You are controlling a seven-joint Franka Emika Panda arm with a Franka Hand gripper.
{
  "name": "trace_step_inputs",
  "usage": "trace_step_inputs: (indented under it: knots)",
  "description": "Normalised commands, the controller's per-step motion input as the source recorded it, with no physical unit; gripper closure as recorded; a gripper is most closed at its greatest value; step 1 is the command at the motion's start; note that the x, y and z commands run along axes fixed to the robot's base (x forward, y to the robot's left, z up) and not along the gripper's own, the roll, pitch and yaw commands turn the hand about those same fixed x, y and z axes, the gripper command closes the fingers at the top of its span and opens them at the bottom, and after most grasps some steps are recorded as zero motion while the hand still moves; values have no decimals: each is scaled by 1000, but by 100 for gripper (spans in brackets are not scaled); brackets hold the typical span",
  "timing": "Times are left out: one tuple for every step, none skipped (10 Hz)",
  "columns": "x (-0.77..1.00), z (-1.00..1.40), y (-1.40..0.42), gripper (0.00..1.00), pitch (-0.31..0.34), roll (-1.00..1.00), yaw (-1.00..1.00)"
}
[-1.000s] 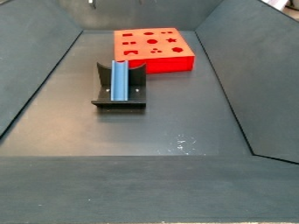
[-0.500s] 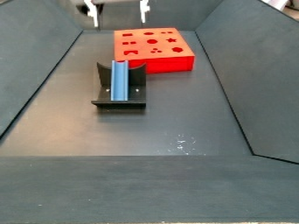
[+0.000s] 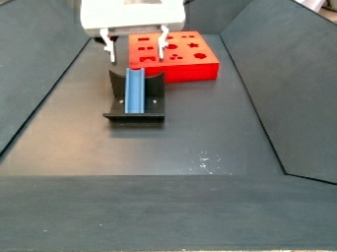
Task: Pick up the arch object. Move up. Place the arch object on the fixture. Regrasp the arch object. Move to above the board. Insert the arch object.
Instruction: Regrasp the arch object.
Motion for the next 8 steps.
trace_step_inputs:
  knots:
    - [124,-991,21,0,-23,48,-5]
    - [106,-849,15,0,-14,45,-1]
    - [86,-658,8,0,-5,40,4]
    - [78,-515,6,0,-2,40,12]
    - [74,-374,4,0,5,40,18]
    - [74,-239,1,0,6,41,28]
    - [20,-167,-26,0,10,39,24]
    - [21,-167,-26,0,10,39,24]
